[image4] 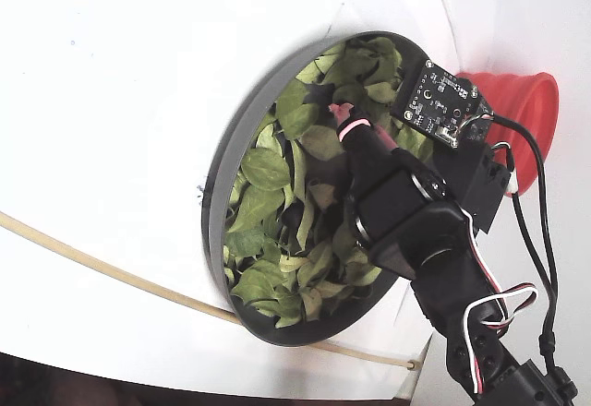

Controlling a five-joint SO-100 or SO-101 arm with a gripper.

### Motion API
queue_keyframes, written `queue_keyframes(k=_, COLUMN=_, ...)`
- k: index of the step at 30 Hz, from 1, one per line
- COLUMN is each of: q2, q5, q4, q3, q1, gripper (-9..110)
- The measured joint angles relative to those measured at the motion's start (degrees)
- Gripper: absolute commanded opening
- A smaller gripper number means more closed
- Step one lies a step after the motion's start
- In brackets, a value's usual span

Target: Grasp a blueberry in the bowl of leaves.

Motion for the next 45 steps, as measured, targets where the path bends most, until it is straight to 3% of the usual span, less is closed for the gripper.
queue_keyframes(k=45, q2=-11.25, q5=0.88, q4=-2.46, q3=-9.67, q1=1.49, gripper=15)
